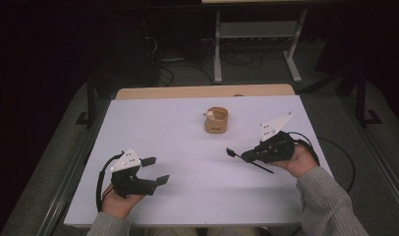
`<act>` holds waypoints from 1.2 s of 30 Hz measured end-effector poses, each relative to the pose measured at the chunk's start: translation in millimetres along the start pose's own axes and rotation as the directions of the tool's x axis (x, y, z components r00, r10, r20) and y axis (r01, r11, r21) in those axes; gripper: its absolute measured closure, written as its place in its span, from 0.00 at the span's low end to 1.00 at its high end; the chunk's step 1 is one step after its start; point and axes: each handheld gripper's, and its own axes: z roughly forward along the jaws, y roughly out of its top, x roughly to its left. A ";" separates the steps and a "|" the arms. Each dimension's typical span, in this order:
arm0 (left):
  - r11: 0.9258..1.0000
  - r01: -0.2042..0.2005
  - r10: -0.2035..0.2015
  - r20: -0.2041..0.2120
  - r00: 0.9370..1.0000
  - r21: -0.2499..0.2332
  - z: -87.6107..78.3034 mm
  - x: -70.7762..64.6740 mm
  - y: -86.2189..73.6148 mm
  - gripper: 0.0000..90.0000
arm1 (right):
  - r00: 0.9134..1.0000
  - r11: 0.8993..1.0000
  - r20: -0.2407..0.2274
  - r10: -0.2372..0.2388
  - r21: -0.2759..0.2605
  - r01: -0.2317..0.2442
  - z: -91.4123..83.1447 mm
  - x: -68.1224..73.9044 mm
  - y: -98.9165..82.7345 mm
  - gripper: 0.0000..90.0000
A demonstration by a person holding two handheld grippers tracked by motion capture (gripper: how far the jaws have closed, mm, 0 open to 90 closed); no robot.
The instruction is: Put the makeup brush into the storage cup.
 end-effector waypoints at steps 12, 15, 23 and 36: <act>0.998 -0.055 0.053 0.068 0.996 0.017 28.0 -15.2 17.1 0.27 | 1.000 0.998 -0.025 -0.008 -0.061 0.007 2.1 3.7 16.1 0.94; 0.997 -0.073 0.071 0.088 0.994 0.020 36.2 -19.0 22.9 0.28 | 0.999 0.996 -0.037 -0.002 -0.093 -0.001 1.9 4.9 22.2 0.94; 0.995 -0.101 0.097 0.154 0.983 0.018 61.4 -32.7 41.3 0.33 | 0.999 0.991 -0.045 -0.030 -0.134 0.024 6.2 4.6 39.7 0.94; 0.997 -0.067 0.072 0.267 0.961 -0.028 95.5 -43.7 54.6 0.45 | 0.996 0.982 -0.071 -0.046 -0.187 0.032 16.9 5.7 59.6 0.94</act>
